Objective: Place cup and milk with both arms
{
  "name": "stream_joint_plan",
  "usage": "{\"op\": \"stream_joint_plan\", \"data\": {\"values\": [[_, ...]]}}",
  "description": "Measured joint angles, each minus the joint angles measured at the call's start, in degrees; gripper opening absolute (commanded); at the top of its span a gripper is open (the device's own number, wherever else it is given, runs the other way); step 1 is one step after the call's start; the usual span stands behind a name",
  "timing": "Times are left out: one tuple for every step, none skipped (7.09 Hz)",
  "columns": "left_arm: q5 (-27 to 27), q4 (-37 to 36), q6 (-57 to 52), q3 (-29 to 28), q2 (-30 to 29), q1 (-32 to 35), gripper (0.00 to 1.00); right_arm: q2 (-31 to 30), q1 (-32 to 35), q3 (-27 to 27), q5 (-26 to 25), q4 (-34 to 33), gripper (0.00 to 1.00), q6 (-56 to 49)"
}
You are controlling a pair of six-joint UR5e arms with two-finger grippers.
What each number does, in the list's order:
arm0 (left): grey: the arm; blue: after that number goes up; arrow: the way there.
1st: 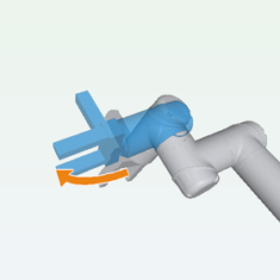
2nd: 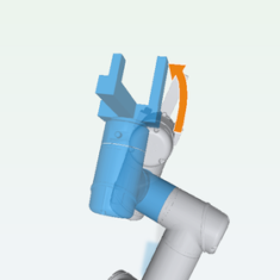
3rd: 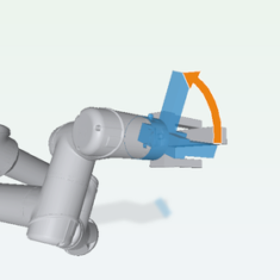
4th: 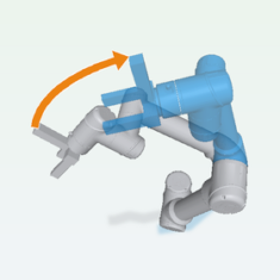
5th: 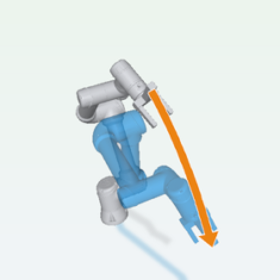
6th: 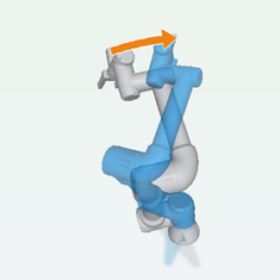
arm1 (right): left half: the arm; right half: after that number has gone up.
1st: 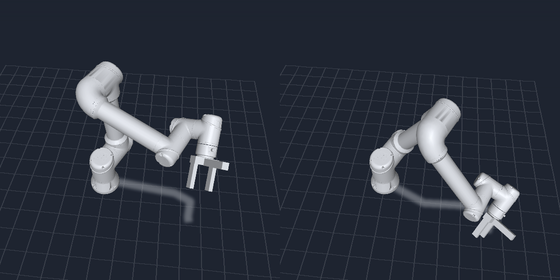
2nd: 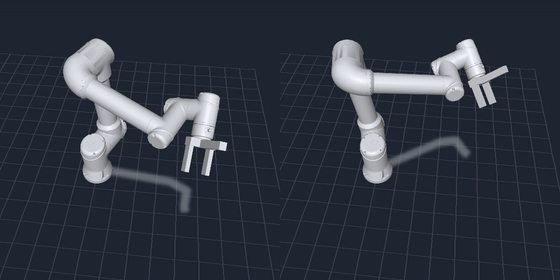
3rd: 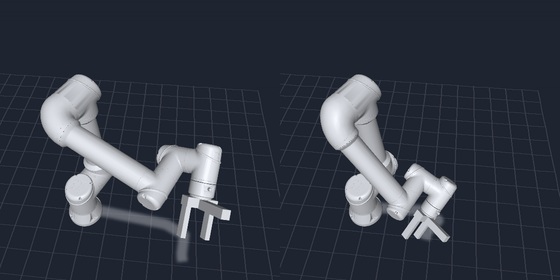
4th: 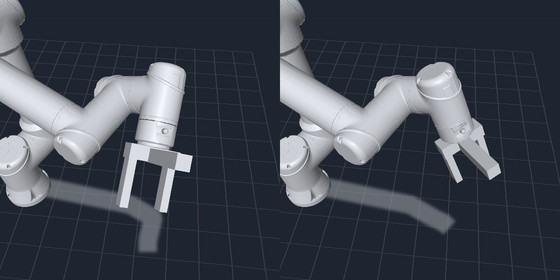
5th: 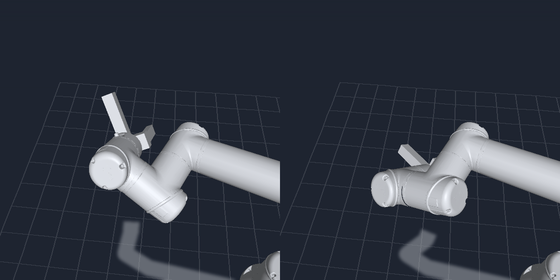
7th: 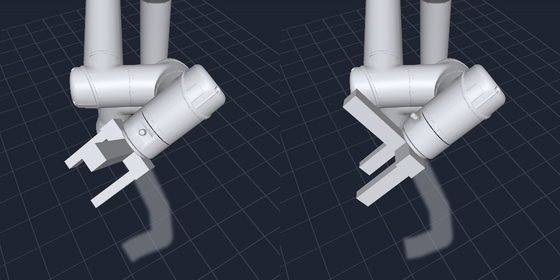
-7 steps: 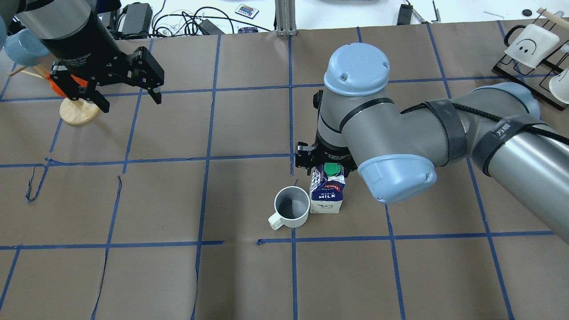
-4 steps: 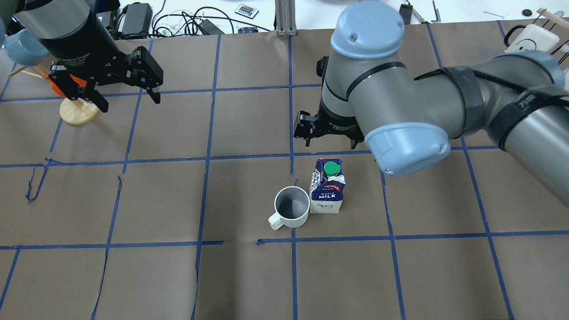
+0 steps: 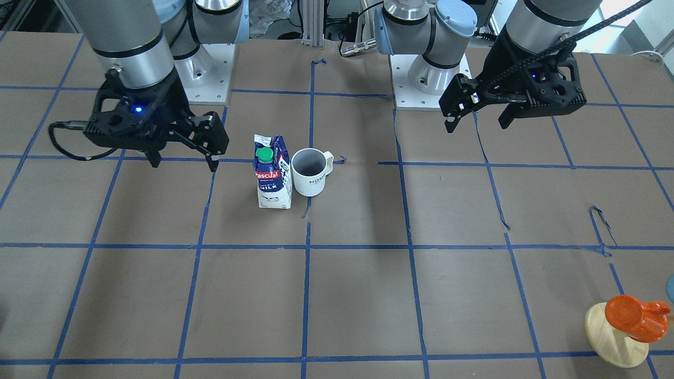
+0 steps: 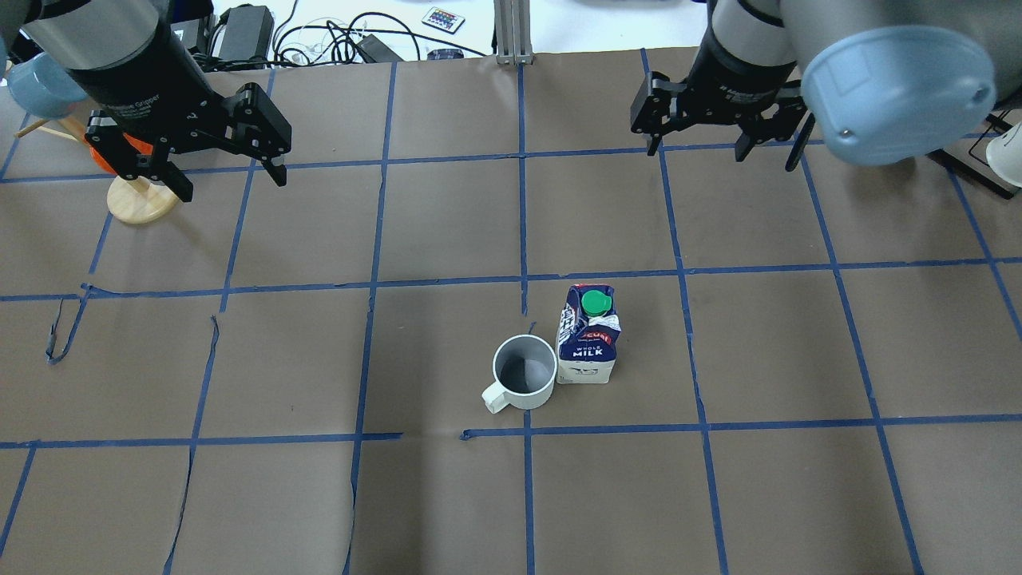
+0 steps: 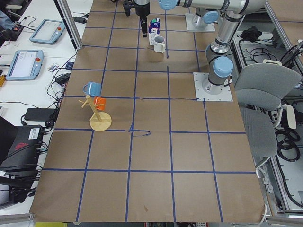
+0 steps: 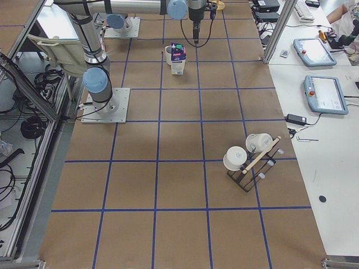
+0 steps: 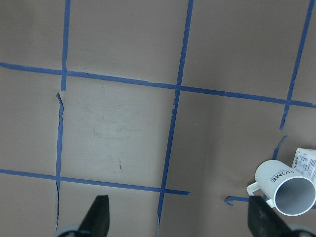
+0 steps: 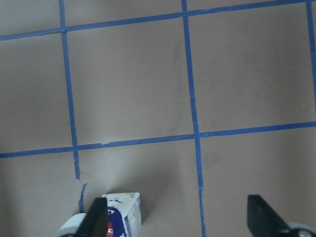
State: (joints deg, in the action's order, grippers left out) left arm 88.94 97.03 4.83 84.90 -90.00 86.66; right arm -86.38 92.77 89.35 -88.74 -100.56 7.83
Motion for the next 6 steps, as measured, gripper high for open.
{"op": "stream_joint_plan", "data": {"values": [[0.00, 0.00, 0.00, 0.00, 0.00, 0.00, 1.00, -0.12, -1.86, -0.47, -0.20, 1.67, 1.00, -2.31], [0.00, 0.00, 0.00, 0.00, 0.00, 0.00, 1.00, -0.48, -2.99, -0.57, -0.31, 3.56, 1.00, -3.33], [0.00, 0.02, 0.00, 0.00, 0.03, 0.00, 1.00, -1.01, -3.51, -0.50, -0.30, 5.29, 1.00, -3.72], [0.02, 0.05, 0.00, 0.00, 0.09, -0.03, 1.00, -1.61, -3.67, -0.35, -0.20, 6.10, 1.00, -3.87], [0.06, 0.07, 0.00, 0.00, 0.14, -0.06, 1.00, -2.28, -3.67, -0.13, -0.19, 6.48, 1.00, -3.93], [0.08, 0.08, 0.00, 0.00, 0.18, -0.08, 1.00, -2.63, -3.64, -0.03, -0.24, 6.68, 1.00, -3.93]]}}
